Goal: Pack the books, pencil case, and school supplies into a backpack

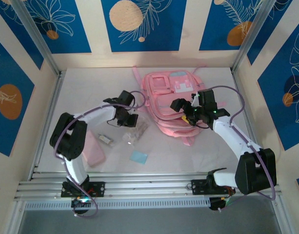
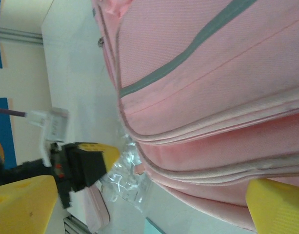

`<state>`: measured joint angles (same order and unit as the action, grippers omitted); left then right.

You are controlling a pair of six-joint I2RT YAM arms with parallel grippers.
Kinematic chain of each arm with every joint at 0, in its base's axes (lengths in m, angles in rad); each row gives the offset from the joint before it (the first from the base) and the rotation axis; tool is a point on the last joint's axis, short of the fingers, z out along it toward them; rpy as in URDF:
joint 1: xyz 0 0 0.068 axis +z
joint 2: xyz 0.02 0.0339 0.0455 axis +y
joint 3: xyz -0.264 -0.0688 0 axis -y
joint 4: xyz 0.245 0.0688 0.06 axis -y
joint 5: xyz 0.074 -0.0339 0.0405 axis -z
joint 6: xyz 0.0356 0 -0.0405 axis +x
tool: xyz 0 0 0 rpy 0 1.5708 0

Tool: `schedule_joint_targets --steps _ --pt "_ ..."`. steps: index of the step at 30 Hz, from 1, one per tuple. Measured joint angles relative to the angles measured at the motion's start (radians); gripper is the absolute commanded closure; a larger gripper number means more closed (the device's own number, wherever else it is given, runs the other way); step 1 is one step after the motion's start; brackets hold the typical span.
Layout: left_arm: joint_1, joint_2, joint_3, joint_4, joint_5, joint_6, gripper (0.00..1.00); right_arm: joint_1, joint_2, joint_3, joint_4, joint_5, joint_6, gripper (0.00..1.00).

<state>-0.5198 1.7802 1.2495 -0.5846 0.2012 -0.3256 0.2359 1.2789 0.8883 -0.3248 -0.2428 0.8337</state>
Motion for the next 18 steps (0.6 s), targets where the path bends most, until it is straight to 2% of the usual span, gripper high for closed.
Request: schedule_joint_targets --steps 8,18 --pt "0.04 -0.145 0.027 0.092 0.088 -0.131 1.0 0.093 0.0 -0.027 0.136 -0.091 -0.019 0.06" --pt "0.048 -0.202 -0.053 0.407 0.263 -0.395 1.0 0.199 0.106 -0.076 0.439 -0.219 0.001 0.07"
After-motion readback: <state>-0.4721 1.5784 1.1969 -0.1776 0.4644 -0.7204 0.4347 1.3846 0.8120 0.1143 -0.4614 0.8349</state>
